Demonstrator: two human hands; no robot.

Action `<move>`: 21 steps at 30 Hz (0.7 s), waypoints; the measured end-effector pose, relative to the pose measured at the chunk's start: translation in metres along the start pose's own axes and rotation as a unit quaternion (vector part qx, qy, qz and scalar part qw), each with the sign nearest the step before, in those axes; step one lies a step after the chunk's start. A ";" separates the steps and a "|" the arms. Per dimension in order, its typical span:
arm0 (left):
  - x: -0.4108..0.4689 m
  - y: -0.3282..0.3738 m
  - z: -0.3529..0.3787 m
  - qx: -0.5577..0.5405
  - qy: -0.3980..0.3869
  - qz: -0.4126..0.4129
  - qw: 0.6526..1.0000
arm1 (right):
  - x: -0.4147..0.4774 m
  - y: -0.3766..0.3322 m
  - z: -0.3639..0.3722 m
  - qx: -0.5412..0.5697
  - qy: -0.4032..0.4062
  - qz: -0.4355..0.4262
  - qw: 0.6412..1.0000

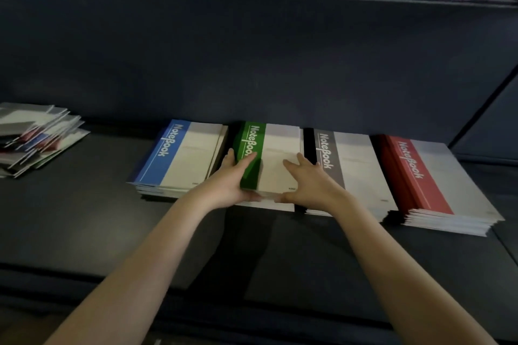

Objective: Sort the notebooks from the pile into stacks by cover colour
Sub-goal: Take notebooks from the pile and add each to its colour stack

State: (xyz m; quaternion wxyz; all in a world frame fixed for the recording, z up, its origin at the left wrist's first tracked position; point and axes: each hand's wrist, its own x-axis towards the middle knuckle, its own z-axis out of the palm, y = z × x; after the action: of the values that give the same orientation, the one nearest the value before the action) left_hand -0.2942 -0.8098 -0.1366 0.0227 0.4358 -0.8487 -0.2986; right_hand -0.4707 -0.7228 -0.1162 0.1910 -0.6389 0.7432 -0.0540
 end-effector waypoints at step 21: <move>-0.055 -0.150 -0.098 -0.003 0.138 0.063 0.988 | 0.063 -0.181 0.035 0.080 0.158 -0.105 0.979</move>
State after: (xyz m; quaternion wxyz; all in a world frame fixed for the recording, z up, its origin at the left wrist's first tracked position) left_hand -0.1219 -0.8819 -0.1226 0.1596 0.4184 -0.8624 -0.2361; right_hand -0.2973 -0.8102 -0.1037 0.1148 -0.6793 0.6863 -0.2332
